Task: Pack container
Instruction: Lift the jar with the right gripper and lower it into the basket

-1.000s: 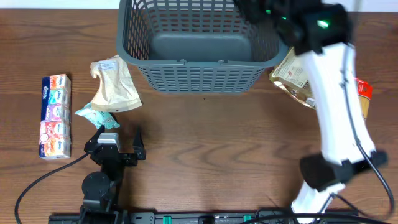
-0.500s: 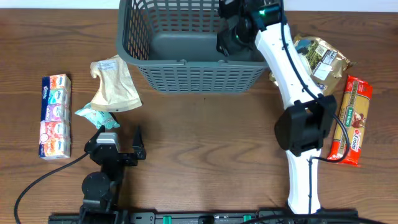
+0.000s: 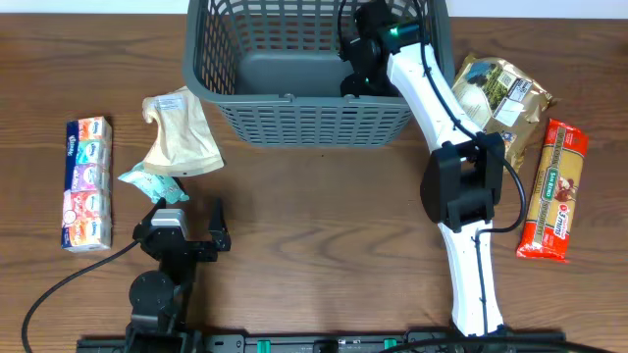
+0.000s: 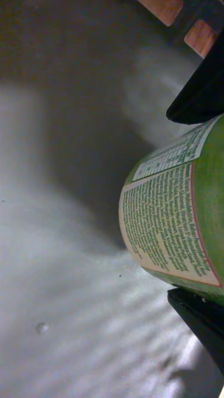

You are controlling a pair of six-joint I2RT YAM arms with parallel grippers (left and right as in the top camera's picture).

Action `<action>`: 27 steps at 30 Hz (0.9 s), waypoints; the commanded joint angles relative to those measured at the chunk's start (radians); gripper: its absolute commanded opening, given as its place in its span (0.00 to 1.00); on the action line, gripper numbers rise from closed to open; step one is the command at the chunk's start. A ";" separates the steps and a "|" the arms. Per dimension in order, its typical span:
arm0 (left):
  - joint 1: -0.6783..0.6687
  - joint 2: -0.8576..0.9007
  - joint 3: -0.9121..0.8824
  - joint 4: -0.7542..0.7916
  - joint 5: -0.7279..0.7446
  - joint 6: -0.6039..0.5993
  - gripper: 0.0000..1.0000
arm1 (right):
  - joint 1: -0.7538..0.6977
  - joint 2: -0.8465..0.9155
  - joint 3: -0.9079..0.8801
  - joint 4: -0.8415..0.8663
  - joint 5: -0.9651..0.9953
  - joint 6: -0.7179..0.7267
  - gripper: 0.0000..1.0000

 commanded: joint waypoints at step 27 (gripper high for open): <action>-0.003 0.004 -0.023 -0.034 -0.008 -0.009 0.98 | 0.010 -0.026 0.083 -0.020 -0.009 0.010 0.83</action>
